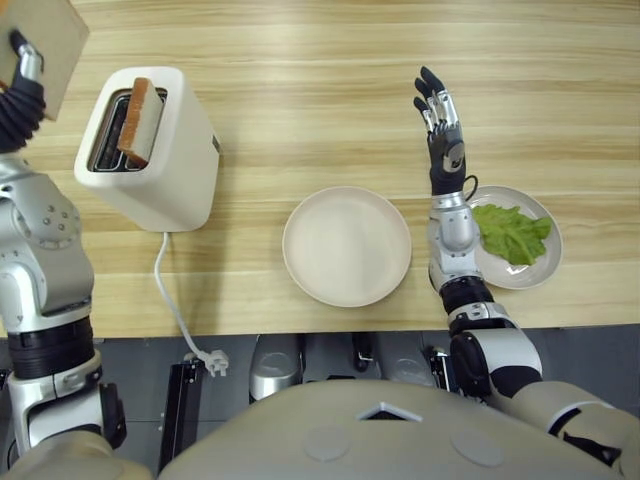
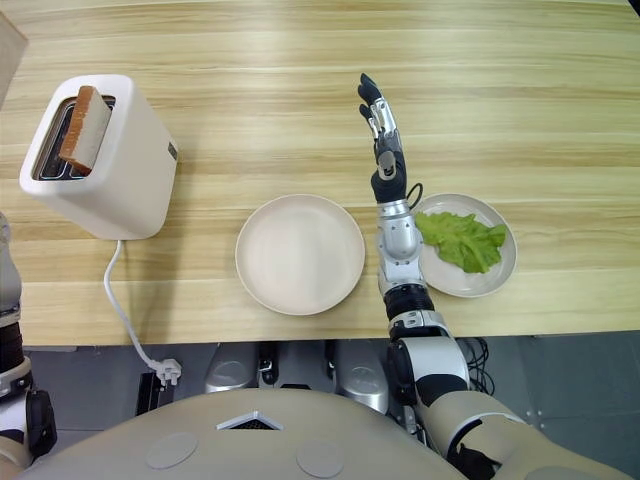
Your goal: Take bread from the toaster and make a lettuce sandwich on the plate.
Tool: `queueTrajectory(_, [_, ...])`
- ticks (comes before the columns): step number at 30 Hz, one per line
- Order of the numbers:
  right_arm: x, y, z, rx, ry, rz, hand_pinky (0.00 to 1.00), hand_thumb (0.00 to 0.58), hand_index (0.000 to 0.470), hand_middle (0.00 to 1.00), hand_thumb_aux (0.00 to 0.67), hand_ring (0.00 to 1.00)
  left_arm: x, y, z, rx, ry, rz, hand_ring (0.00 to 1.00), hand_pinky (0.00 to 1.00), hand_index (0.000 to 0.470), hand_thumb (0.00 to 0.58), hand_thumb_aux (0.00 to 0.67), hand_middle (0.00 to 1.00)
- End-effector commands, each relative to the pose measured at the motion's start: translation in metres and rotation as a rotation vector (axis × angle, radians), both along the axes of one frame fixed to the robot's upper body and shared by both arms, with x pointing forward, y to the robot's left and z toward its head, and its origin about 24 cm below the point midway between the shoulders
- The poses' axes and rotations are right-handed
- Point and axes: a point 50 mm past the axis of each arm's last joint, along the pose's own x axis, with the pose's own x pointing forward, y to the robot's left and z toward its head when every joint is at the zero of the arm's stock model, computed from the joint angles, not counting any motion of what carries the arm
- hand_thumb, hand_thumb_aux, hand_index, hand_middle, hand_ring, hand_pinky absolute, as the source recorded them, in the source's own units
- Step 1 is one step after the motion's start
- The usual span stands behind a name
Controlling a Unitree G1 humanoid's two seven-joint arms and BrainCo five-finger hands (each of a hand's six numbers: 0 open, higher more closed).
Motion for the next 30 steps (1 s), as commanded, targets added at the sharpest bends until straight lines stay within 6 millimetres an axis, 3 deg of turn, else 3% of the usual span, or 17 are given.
queueTrajectory(1, [0.002,-0.002,0.0,0.013,0.005,-0.014,0.0,0.0,0.0,0.0,0.0,0.0,0.002,-0.037,0.009,-0.036,0.041,-0.298,1.0,1.0,0.46,0.58,0.67,1.0])
queueTrajectory(7, [0.008,-0.018,0.016,0.036,-0.065,-0.083,0.0,0.0,0.0,0.0,0.0,0.0,0.013,-0.101,-0.014,-0.21,0.268,-0.794,1.0,1.0,0.46,0.58,0.67,1.0])
queueTrajectory(10, [0.009,-0.036,0.028,0.035,-0.117,-0.151,0.0,0.0,0.0,0.0,0.0,0.0,0.02,-0.131,-0.042,-0.328,0.452,-0.998,1.0,1.0,0.46,0.58,0.67,1.0])
queueTrajectory(12, [0.009,-0.056,0.037,0.014,-0.157,-0.221,0.0,0.0,0.0,0.0,0.0,0.0,0.024,-0.152,-0.072,-0.389,0.646,-1.12,1.0,1.0,0.46,0.58,0.67,1.0])
queueTrajectory(16, [0.003,-0.093,0.047,-0.046,-0.191,-0.337,0.0,0.0,0.0,0.0,0.0,0.0,0.037,-0.161,-0.117,-0.502,0.878,-1.131,1.0,1.0,0.46,0.58,0.67,1.0])
queueTrajectory(22, [-0.013,-0.131,0.056,-0.145,-0.214,-0.45,0.0,0.0,0.0,0.0,0.0,0.0,0.032,-0.172,-0.182,-0.626,1.207,-1.15,1.0,1.0,0.46,0.58,0.67,1.0])
queueTrajectory(26, [-0.019,-0.142,0.057,-0.192,-0.211,-0.476,0.0,0.0,0.0,0.0,0.0,0.0,0.031,-0.175,-0.206,-0.551,1.32,-1.105,1.0,1.0,0.46,0.58,0.67,1.0])
queueTrajectory(30, [-0.024,-0.146,0.056,-0.234,-0.197,-0.483,0.0,0.0,0.0,0.0,0.0,0.0,0.033,-0.179,-0.214,-0.506,1.373,-1.101,1.0,1.0,0.46,0.58,0.67,1.0])
